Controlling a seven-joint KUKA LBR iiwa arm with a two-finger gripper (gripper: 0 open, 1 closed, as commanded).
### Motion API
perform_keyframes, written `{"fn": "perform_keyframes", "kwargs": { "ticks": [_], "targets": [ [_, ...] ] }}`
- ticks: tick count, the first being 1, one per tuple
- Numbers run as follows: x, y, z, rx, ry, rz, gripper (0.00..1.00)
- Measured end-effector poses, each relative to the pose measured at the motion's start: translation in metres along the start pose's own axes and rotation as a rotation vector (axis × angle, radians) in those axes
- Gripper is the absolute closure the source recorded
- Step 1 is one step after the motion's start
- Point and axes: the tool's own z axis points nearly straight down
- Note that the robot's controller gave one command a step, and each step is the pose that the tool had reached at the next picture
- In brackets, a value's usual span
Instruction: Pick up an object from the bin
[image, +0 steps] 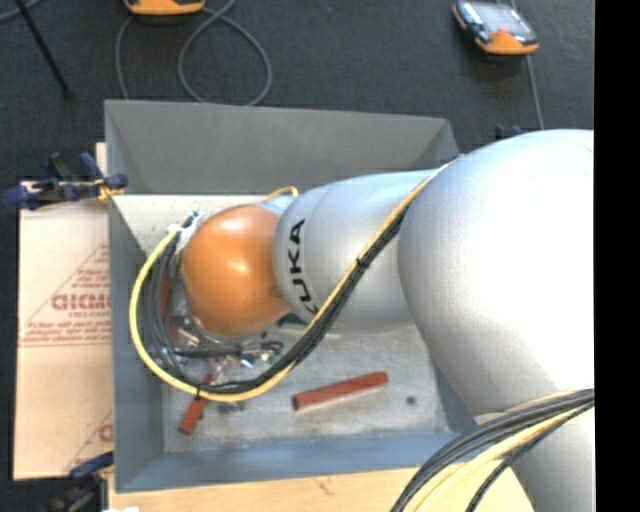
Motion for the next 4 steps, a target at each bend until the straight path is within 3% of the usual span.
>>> {"fn": "perform_keyframes", "kwargs": {
  "ticks": [1, 2, 3, 4],
  "targets": [
    [-0.002, 0.001, -0.001, -0.001, -0.003, 0.002, 1.0],
    [-0.002, -0.001, -0.034, 0.005, -0.007, 0.012, 1.0],
    [-0.003, -0.002, -0.036, 0.0, -0.009, 0.021, 1.0],
    [-0.005, -0.004, -0.081, 0.006, -0.009, 0.031, 1.0]
  ]
}}
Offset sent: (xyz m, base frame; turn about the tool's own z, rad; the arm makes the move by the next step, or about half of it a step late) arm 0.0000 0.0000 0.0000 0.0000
